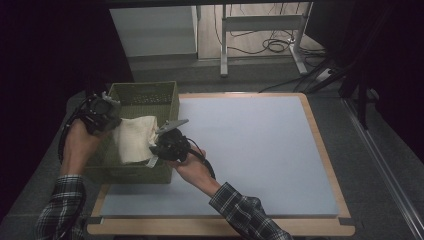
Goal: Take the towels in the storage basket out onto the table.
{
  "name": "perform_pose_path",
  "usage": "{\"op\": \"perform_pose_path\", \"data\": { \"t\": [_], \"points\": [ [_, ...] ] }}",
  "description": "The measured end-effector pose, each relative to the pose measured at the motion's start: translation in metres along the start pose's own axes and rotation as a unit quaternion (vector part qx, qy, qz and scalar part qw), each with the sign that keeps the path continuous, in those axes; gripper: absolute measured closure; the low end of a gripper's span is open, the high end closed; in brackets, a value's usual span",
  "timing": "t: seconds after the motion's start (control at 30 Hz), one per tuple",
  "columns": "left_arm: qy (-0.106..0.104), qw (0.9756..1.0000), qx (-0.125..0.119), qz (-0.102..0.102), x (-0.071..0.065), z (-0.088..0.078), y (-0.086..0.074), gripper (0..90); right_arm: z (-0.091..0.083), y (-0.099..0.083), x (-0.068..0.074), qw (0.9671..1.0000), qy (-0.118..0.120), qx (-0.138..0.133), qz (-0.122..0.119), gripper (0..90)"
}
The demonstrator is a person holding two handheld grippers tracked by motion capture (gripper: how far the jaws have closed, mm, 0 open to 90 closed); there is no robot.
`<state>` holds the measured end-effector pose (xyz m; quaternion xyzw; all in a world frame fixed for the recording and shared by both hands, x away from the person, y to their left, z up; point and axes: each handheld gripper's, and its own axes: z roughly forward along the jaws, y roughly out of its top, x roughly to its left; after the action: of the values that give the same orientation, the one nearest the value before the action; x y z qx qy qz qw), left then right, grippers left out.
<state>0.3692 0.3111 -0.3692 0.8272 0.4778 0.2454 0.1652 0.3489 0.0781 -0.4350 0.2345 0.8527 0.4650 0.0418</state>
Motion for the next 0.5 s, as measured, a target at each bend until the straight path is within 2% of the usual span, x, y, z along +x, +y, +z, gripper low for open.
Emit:
{"op": "perform_pose_path", "data": {
  "t": [0.27,0.5],
  "points": [
    [-0.001,1.0000,0.005,0.002,0.001,0.012,-0.008,82.7,0.022,-0.002,0.009,0.9998,-0.003,0.018,0.004,79.4],
    [-0.016,0.9998,0.006,0.008,-0.006,0.028,-0.006,82.7,0.024,-0.009,0.009,0.9994,-0.013,0.031,0.008,79.1]
  ]
}}
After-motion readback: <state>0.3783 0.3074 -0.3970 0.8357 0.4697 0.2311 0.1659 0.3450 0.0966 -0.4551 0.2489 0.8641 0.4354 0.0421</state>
